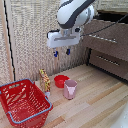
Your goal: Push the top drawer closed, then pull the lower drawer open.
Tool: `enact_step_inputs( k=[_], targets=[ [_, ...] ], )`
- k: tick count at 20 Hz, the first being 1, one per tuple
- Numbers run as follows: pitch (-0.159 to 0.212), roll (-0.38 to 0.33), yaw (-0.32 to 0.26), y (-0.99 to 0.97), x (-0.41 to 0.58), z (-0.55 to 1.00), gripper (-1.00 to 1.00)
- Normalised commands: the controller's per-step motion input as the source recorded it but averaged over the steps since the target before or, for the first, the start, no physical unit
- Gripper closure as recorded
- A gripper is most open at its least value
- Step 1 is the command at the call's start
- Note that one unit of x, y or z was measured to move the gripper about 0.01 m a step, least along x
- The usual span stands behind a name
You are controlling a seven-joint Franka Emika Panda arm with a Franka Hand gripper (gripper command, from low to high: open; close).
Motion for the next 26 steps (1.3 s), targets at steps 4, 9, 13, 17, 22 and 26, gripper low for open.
enact_step_inputs(
  k=[4,9,13,17,22,26],
  targets=[
    [0.0,-0.128,0.132,0.12,0.0,-0.04,-1.0],
    [0.0,-0.266,0.156,0.02,-0.023,0.06,-1.0],
    [0.0,-0.331,0.14,0.0,-0.045,0.16,-1.0],
    [-0.002,-0.347,0.134,0.0,-0.007,0.17,-1.0],
    [-0.005,-0.348,0.133,0.0,-0.001,0.17,-1.0],
    [-0.01,-0.347,0.132,0.0,0.0,0.17,-1.0]
  ],
)
